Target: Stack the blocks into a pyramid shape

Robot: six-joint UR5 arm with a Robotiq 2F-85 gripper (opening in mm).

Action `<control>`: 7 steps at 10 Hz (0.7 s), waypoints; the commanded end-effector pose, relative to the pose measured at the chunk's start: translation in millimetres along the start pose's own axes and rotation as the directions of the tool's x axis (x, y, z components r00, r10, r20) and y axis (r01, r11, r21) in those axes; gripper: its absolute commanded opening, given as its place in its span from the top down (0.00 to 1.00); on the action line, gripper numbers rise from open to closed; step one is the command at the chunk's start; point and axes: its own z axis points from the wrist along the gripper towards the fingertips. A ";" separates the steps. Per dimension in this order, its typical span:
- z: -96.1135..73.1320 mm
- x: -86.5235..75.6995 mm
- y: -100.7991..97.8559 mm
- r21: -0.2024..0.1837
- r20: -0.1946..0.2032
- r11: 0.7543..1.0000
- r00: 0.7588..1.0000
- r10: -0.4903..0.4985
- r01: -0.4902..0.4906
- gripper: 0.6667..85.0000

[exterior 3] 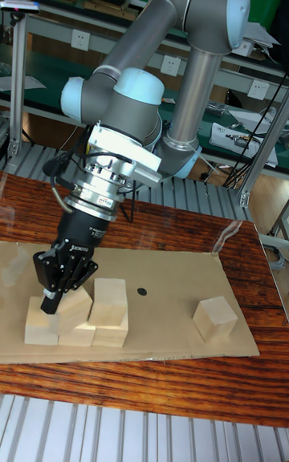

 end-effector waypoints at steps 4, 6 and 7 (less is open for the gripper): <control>-4.1 12.1 14.1 -0.057 -0.047 0.996 0.997 0.067 -0.070 1.00; -4.6 16.3 8.0 -0.037 -0.052 0.999 0.999 0.001 -0.003 1.00; -7.5 9.7 -38.9 0.134 -0.051 0.961 0.970 -0.236 0.241 1.00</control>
